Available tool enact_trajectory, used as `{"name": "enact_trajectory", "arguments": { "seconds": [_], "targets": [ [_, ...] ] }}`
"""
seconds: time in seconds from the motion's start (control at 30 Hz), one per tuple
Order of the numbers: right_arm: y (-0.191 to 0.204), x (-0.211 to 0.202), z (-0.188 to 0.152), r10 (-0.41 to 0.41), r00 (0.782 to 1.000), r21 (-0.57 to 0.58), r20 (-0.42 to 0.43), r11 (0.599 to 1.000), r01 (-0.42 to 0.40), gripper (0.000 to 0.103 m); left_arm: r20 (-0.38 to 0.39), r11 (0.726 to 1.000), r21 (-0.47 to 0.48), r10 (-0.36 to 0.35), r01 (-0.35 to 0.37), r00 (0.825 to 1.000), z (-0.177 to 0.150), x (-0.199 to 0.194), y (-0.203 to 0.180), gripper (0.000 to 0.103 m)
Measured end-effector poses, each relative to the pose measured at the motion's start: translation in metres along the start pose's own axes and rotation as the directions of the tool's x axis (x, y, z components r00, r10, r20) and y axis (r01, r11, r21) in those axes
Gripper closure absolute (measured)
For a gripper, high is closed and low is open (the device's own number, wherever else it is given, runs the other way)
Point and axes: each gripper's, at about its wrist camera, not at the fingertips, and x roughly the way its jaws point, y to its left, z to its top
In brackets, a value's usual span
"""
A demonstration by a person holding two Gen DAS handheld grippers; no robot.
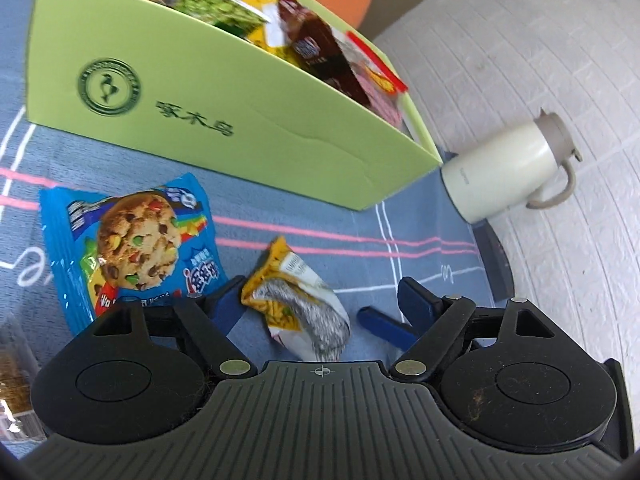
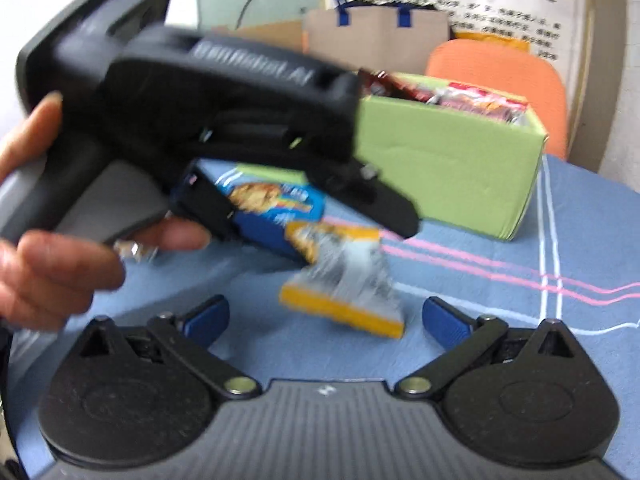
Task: Organize snacks
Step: 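Move the left tool to the yellow-white wafer pack and grasp it, then lower the wafer pack into the green box and open the left tool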
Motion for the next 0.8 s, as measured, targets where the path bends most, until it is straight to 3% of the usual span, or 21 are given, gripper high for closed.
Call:
{"name": "enact_trajectory", "arguments": {
  "seconds": [0.17,0.2,0.23,0.27,0.3,0.33,0.4,0.53,0.8],
  "targets": [
    [0.002,0.014,0.006,-0.023,1.000,0.001,-0.005,1.000,0.023,0.006,0.019,0.999,0.039,0.017,-0.018,1.000,-0.001,-0.011,0.002,0.031],
    [0.002,0.017,0.006,-0.029,0.999,0.004,-0.014,1.000,0.029,0.010,0.016,0.998,0.052,0.025,-0.026,1.000,0.000,-0.011,0.001,0.032],
    [0.003,0.019,0.006,-0.028,1.000,0.002,-0.006,1.000,0.028,0.032,0.012,0.998,0.061,0.031,-0.032,0.999,0.001,-0.009,0.001,0.033],
    [0.003,0.020,0.006,-0.045,0.999,0.014,0.001,0.999,0.045,0.040,0.000,0.997,0.070,0.035,-0.035,0.999,0.001,-0.005,0.000,0.041],
    [0.001,0.021,0.005,-0.047,0.999,0.019,-0.002,0.999,0.047,0.041,-0.019,0.996,0.079,0.034,-0.033,0.999,0.002,0.001,0.000,0.066],
    [0.000,0.021,0.005,-0.065,0.998,0.016,-0.005,0.998,0.065,0.048,-0.027,0.994,0.097,0.046,-0.043,0.999,0.003,0.005,-0.002,0.075],
    [0.002,0.017,0.006,-0.074,0.997,0.025,-0.008,0.997,0.074,0.051,-0.043,0.995,0.101,0.023,-0.018,0.999,0.003,0.007,-0.001,0.083],
    [0.011,0.003,0.011,-0.085,0.996,0.026,0.026,0.996,0.084,0.052,-0.030,0.994,0.103,-0.033,0.036,0.999,0.001,-0.006,-0.003,0.087],
    [0.023,-0.015,0.062,-0.080,0.985,-0.047,0.154,0.995,0.088,0.052,0.110,0.985,0.154,-0.091,0.073,0.990,0.029,-0.057,-0.024,0.087]
  ]
}}
